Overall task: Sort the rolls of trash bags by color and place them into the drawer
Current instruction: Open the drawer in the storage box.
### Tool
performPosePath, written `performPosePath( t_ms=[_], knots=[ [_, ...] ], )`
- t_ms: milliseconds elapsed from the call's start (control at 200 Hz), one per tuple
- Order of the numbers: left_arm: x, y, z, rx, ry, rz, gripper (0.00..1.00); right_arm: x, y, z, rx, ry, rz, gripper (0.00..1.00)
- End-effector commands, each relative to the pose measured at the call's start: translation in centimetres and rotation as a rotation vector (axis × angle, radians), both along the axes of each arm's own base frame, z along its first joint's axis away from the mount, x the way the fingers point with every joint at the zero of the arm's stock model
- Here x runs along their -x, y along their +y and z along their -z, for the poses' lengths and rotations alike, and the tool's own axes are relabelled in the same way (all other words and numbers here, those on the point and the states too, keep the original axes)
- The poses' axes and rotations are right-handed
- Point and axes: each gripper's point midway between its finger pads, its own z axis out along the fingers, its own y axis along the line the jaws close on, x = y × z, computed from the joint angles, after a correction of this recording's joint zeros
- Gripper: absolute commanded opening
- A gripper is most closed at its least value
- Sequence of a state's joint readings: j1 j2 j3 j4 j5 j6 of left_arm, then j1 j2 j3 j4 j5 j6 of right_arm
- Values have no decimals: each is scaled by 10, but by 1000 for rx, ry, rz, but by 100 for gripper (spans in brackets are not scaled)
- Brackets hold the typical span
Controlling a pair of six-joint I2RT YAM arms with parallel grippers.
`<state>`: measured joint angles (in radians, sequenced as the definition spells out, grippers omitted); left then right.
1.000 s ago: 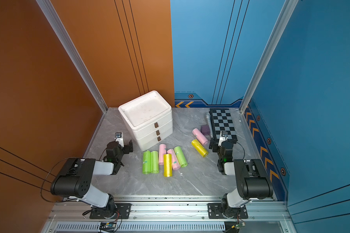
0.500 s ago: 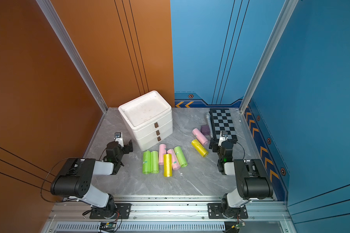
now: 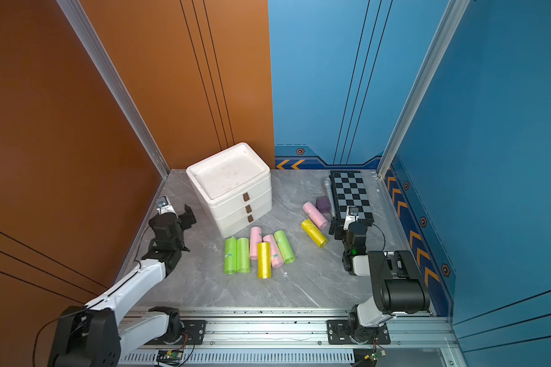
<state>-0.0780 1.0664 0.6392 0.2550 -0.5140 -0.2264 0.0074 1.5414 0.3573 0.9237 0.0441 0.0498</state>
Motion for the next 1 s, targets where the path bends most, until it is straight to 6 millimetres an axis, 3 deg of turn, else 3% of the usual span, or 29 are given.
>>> performPosePath(
  t_ms=[0,155,330,495,591,716,806,876,996],
  knots=[
    [30,-2,-6,158,204,-34,98,-3,2,0,-11,7,-11,100],
    [33,-29,-74,195,231,123,98,-3,2,0,-11,8,-11,100],
    [29,-43,-118,374,263,175,98,-3,2,0,-11,8,-11,100],
    [13,-59,-124,574,286,170,97,-3,2,0,-11,8,-11,100],
    [0,-70,-129,589,283,188,98,-3,2,0,-11,7,-10,100],
    [-23,-77,-121,612,315,193,100,-3,2,0,-11,6,-11,100],
    [-41,-82,-116,612,342,218,93,-3,2,0,-11,8,-11,100],
    [-53,-87,-116,618,354,251,79,-3,2,0,-12,7,-11,100],
    [-76,-94,-121,621,353,307,77,-3,2,0,-12,8,-10,100]
  ],
)
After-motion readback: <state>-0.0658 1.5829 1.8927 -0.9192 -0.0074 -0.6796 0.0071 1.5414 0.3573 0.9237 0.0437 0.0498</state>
